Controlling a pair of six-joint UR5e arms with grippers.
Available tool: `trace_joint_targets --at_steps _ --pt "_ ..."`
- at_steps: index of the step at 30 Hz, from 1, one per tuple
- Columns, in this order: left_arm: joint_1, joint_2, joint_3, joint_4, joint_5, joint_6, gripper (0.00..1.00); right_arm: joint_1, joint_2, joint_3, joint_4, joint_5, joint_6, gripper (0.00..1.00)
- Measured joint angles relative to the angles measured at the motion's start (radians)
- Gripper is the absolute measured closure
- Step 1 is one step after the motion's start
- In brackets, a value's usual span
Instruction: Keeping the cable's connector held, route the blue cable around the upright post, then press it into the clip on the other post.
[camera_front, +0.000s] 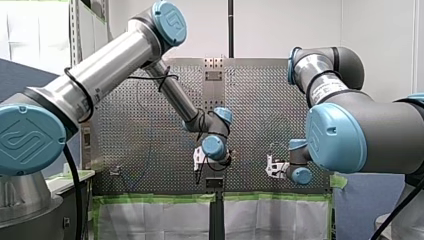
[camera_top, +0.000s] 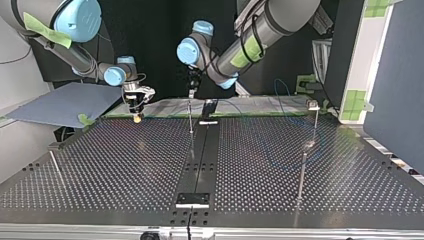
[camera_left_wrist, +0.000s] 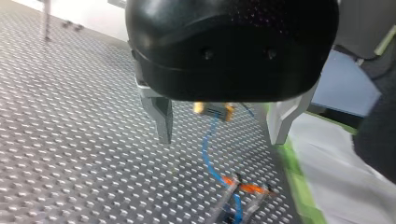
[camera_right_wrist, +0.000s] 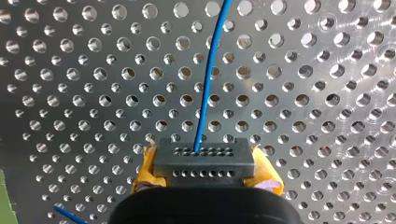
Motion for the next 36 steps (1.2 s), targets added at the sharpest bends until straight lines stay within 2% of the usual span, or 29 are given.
trace_joint_targets --at_steps 4,15,20,36 --pt "-0.003 0.035 -0.035 0.023 -0.008 -0.033 0.0 0.0 0.0 0.0 -0.001 0.0 0.001 1.0" --pt "-0.004 0.131 -0.131 0.006 -0.023 -0.126 0.0 0.0 0.001 0.0 0.001 -0.001 0.005 1.0" --pt "-0.005 0.172 -0.171 0.013 -0.028 -0.143 0.0 0.0 0.001 0.0 0.001 -0.002 0.007 1.0" --pt "-0.017 0.307 -0.307 0.129 -0.12 -0.255 0.0 0.0 0.002 0.0 -0.001 -0.011 0.011 1.0"
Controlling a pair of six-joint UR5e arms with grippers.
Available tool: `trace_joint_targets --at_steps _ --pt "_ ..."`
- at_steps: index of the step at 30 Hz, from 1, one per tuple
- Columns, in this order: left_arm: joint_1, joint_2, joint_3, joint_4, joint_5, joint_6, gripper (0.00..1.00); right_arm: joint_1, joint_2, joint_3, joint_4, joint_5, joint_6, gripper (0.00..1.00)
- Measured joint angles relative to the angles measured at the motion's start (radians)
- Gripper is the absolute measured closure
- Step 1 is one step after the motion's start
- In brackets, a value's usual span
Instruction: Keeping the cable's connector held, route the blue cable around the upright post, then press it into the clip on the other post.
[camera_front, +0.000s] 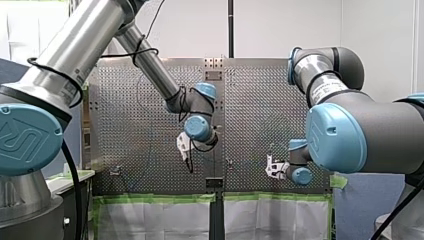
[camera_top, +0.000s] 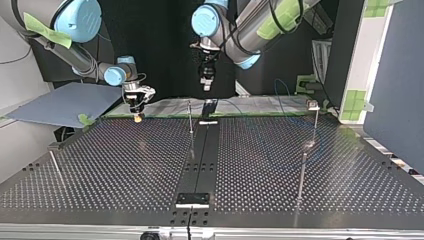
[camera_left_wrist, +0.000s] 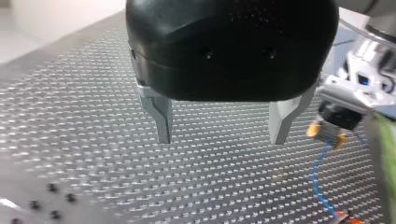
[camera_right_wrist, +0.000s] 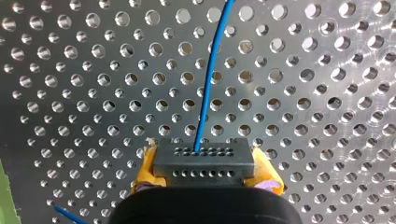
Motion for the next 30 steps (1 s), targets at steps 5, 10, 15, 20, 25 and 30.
trace_joint_targets --at_steps 5,10,15,20,25,30 --pt "-0.006 0.046 -0.046 0.021 -0.035 -0.021 0.0 0.0 0.0 0.0 -0.001 -0.001 0.0 1.0" --pt "-0.014 0.093 -0.093 0.038 -0.045 -0.042 0.0 0.0 0.0 0.0 -0.001 -0.001 0.0 1.0" --pt "-0.022 0.136 -0.136 0.043 -0.055 -0.05 0.0 0.0 0.001 0.0 0.001 -0.001 0.0 1.0" --pt "-0.025 0.178 -0.177 0.052 -0.056 -0.061 0.0 0.0 0.001 0.0 0.001 -0.003 -0.002 1.0" --pt "-0.024 0.225 -0.225 0.059 -0.051 -0.082 0.0 0.0 0.001 0.0 0.0 -0.004 -0.003 1.0" --pt "-0.025 0.274 -0.274 0.059 -0.052 -0.084 0.0 -0.004 0.001 0.0 0.001 -0.005 -0.004 1.0"
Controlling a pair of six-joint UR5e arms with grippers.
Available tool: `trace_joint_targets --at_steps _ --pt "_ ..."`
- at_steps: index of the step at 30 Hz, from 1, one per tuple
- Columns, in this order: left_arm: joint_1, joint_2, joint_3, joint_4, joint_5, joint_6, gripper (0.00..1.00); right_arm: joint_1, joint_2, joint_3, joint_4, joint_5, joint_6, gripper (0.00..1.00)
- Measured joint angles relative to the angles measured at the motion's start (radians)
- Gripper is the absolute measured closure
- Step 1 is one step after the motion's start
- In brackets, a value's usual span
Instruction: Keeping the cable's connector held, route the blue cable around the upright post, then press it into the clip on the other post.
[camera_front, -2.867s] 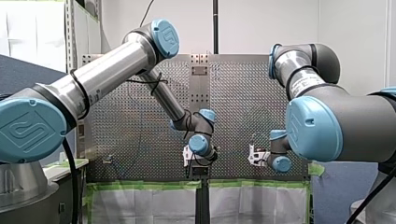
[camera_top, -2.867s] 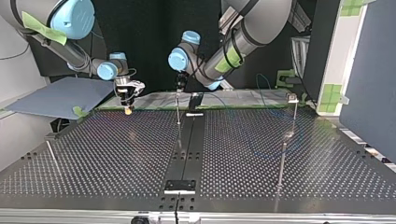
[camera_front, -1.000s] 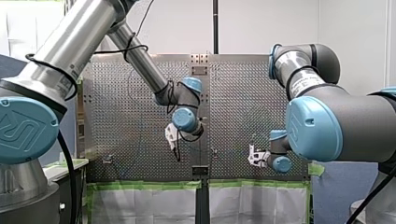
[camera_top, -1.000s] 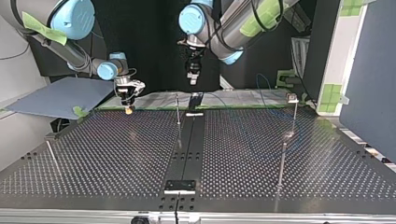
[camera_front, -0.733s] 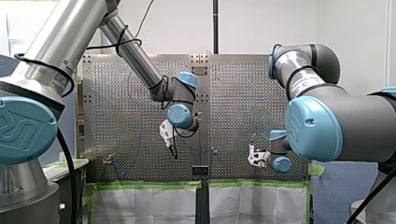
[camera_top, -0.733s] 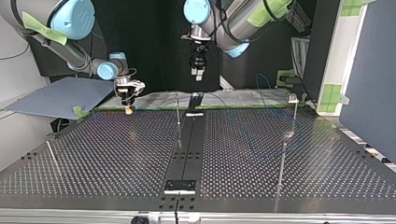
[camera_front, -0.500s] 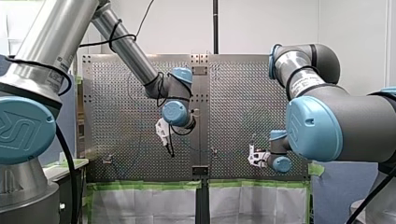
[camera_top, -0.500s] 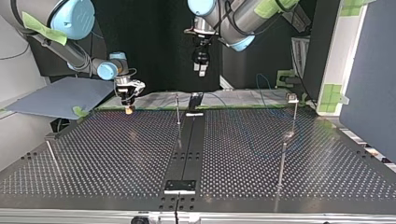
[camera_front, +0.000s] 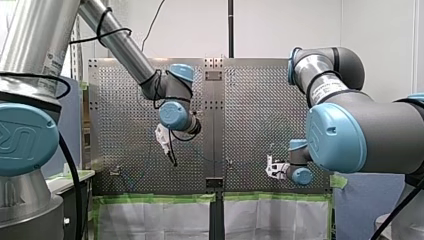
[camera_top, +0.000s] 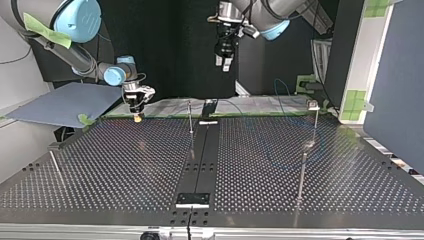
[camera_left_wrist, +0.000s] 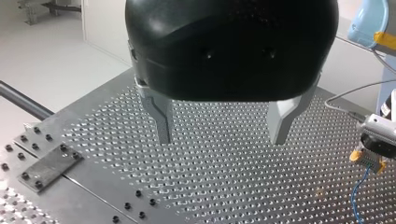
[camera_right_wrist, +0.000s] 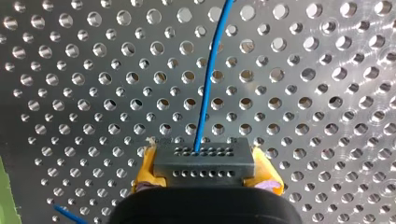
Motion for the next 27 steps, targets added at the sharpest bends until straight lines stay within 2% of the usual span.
trace_joint_targets --at_steps 6,27 --pt "-0.001 0.024 -0.024 0.0 -0.001 0.001 0.0 -0.001 0.0 0.0 0.0 0.0 -0.002 1.0" --pt "-0.001 0.026 -0.026 0.0 -0.001 0.002 0.0 -0.001 0.0 0.0 0.0 0.0 -0.002 1.0"
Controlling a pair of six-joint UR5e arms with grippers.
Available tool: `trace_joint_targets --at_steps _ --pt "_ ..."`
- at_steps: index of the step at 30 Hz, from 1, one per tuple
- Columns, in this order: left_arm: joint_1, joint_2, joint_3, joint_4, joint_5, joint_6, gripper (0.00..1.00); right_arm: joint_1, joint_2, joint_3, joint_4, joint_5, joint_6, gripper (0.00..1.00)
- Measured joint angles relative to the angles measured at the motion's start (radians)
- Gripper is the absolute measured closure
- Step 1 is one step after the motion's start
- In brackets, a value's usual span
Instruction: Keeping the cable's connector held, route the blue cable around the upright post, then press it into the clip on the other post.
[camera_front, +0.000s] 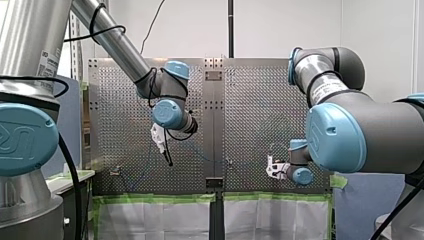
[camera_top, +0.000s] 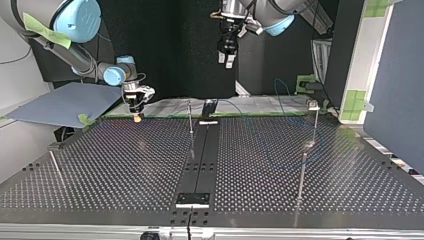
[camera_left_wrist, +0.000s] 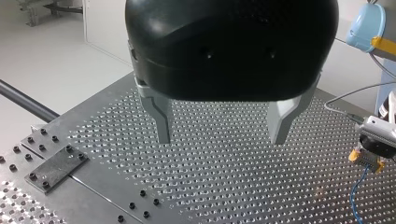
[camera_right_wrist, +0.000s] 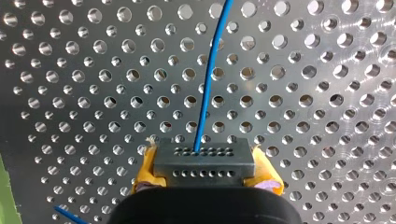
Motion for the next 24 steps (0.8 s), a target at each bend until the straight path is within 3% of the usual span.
trace_joint_targets --at_steps 24 --pt "0.0 0.0 0.0 0.0 0.0 0.0 0.0 0.0 0.0 0.0 0.0 0.0 0.0 1.0"
